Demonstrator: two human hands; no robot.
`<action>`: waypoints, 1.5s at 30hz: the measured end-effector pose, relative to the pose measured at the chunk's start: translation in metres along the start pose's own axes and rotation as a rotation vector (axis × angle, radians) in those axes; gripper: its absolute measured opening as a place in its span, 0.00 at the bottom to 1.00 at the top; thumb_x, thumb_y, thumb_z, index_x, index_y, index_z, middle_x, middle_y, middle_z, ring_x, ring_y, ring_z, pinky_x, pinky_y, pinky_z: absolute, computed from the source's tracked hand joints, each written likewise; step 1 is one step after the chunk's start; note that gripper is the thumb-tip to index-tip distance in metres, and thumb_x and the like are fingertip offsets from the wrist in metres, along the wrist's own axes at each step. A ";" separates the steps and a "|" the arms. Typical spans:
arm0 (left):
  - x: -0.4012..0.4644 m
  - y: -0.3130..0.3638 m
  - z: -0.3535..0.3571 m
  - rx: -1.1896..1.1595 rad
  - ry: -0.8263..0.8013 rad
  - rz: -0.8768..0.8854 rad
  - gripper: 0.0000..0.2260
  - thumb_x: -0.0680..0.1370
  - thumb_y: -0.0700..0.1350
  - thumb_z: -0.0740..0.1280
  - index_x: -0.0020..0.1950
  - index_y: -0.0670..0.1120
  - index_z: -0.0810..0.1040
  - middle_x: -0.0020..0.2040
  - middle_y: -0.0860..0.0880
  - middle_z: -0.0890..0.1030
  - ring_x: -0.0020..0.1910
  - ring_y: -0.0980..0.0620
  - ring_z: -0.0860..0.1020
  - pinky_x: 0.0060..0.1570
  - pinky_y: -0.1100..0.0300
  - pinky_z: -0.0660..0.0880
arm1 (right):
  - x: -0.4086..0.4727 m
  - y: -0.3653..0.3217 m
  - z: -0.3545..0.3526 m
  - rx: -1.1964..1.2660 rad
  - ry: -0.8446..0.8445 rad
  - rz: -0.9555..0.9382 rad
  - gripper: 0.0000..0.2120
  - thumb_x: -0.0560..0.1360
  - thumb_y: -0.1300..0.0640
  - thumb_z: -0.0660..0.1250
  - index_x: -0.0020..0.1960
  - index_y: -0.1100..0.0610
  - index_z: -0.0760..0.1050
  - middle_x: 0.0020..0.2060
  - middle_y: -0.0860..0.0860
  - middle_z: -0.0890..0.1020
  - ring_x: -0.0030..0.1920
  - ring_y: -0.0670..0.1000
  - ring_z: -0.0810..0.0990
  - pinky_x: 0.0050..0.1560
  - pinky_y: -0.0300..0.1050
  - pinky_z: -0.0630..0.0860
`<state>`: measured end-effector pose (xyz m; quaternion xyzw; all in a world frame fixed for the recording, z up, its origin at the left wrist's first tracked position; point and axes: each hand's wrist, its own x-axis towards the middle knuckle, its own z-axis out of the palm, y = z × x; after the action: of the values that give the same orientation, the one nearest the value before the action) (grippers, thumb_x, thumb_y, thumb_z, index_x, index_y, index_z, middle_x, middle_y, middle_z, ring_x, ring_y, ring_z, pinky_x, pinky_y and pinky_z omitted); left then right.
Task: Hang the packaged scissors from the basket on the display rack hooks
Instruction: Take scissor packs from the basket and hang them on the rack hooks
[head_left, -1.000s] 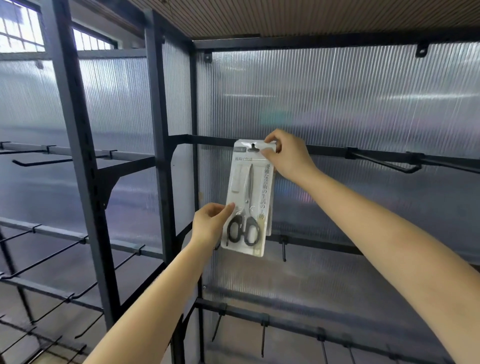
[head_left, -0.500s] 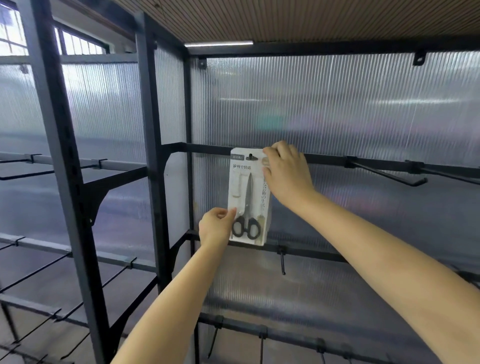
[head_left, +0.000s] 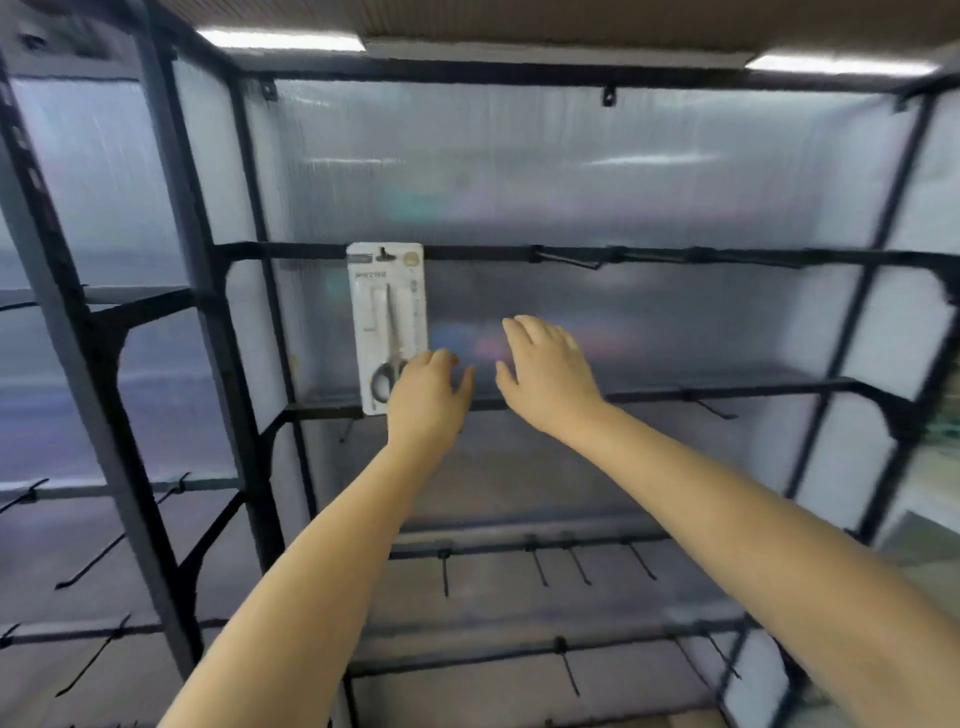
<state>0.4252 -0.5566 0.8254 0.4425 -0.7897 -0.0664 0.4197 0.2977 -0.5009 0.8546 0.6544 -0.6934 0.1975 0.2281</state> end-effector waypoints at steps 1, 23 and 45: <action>-0.013 0.010 0.007 -0.007 -0.038 0.018 0.15 0.80 0.48 0.60 0.61 0.39 0.73 0.58 0.42 0.76 0.53 0.43 0.76 0.49 0.51 0.73 | -0.022 0.007 -0.001 -0.013 -0.031 0.029 0.24 0.80 0.52 0.56 0.73 0.60 0.59 0.70 0.55 0.66 0.70 0.55 0.63 0.69 0.48 0.57; -0.380 0.317 0.213 -0.198 -0.985 0.636 0.21 0.81 0.51 0.57 0.71 0.43 0.65 0.70 0.45 0.69 0.68 0.46 0.67 0.63 0.55 0.66 | -0.563 0.206 -0.086 -0.169 -0.262 1.106 0.20 0.76 0.55 0.60 0.65 0.63 0.69 0.60 0.58 0.76 0.60 0.58 0.74 0.59 0.51 0.70; -0.673 0.278 0.401 0.148 -1.649 0.486 0.14 0.80 0.51 0.53 0.56 0.47 0.75 0.57 0.50 0.76 0.59 0.49 0.74 0.54 0.59 0.68 | -0.905 0.215 0.058 0.339 -0.694 1.675 0.18 0.79 0.54 0.56 0.68 0.56 0.66 0.61 0.51 0.74 0.58 0.49 0.74 0.56 0.40 0.70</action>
<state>0.1289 0.0113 0.2952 0.0981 -0.9172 -0.2235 -0.3148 0.1160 0.2192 0.2922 -0.0138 -0.9319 0.1897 -0.3089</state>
